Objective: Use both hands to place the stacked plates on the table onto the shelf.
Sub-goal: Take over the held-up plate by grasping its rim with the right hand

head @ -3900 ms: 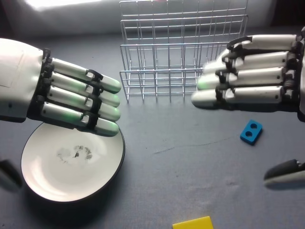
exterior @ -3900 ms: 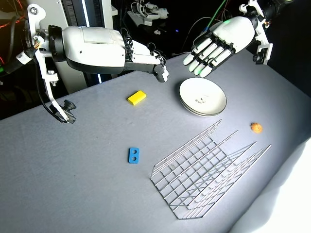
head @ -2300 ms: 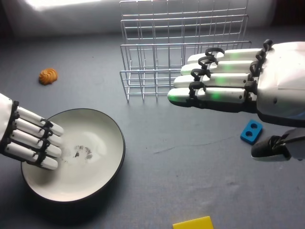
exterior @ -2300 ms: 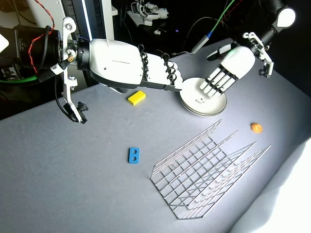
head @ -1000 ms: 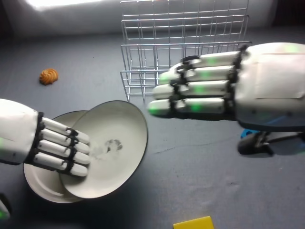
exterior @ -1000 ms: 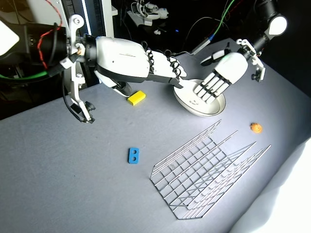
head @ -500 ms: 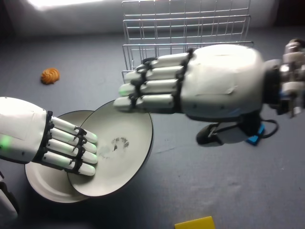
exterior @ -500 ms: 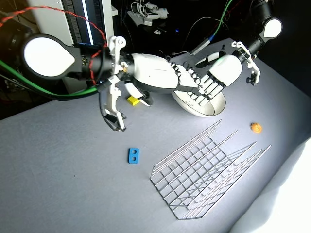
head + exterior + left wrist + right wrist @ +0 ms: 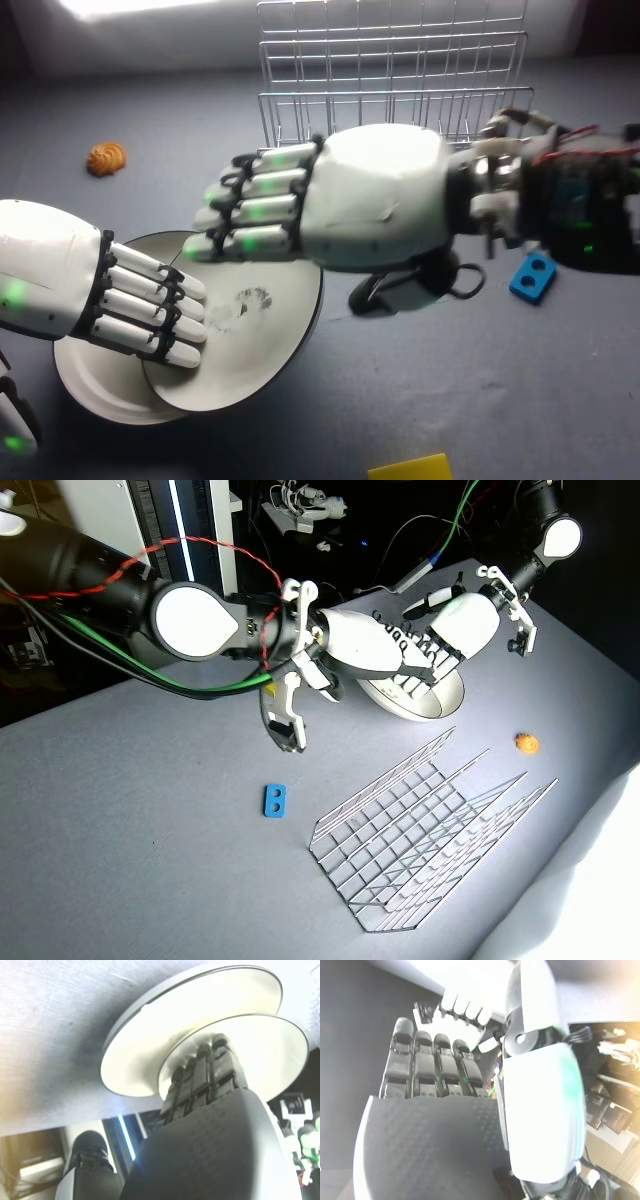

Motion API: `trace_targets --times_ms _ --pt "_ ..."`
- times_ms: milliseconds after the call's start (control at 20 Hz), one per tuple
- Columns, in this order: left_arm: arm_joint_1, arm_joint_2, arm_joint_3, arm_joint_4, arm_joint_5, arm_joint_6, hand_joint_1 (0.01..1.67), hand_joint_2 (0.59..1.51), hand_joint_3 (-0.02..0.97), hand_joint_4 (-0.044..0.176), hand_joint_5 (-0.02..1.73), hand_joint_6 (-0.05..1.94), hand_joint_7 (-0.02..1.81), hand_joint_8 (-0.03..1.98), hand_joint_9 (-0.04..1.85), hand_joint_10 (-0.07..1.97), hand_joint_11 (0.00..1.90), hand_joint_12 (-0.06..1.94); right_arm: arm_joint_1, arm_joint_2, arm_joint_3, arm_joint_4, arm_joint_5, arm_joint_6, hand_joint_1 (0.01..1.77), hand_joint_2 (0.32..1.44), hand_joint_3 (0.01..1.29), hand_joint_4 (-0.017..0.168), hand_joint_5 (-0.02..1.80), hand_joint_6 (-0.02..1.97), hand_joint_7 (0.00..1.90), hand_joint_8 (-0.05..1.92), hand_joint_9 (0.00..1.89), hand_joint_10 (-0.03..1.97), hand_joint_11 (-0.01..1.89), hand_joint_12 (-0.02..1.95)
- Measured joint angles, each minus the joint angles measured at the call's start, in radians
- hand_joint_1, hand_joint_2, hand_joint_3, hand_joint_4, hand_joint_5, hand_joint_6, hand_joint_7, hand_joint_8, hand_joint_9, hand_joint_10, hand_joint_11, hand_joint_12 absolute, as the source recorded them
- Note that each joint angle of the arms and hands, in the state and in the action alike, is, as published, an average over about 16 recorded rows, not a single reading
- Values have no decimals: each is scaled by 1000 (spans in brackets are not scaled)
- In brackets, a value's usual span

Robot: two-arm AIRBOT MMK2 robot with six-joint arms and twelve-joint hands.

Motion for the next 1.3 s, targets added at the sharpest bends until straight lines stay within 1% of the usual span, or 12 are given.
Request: trace_targets --times_ms 400,750,800,900,1000,1100,1300 --pt "-5 -2 0 1 1 -10 14 1054 22 -3 18 -18 -15 -19 11 9 13 11 -14 -139 102 1 -38 -20 1208 996 15 1 11 32 19 11 18 21 19 222" --pt "-7 -3 0 0 1 -14 14 1050 20 -3 18 -18 -15 -20 11 9 13 12 -17 -205 154 -1 -48 -38 1195 1006 16 2 19 33 19 12 20 20 19 280" --pt "-8 -4 0 0 1 -15 14 1049 19 -3 17 -18 -15 -20 11 9 13 12 -17 -210 158 -1 -49 -40 1192 1007 16 2 27 33 25 12 27 20 19 312" --pt "-8 -4 0 0 1 -16 15 1049 19 -3 16 -18 -15 -20 10 8 13 12 -17 -215 161 -2 -49 -44 1185 1007 16 2 64 32 61 10 66 27 26 436" --pt "-8 -4 0 0 1 -17 15 1050 18 -3 15 -18 -14 -20 10 8 13 11 -17 -217 162 -3 -48 -48 1179 1007 16 1 139 37 143 10 148 43 68 568" --pt "-8 -4 0 -1 1 -17 15 1052 17 -3 14 -17 -14 -20 11 8 13 11 -16 -216 162 -3 -43 -51 1171 1005 16 0 233 72 253 12 258 53 151 674" --pt "-8 -4 0 -1 -1 -20 14 1058 17 -3 12 -12 -14 -20 12 9 13 11 -15 -214 161 -5 -30 -54 1156 988 14 -4 424 225 485 86 522 66 364 877"
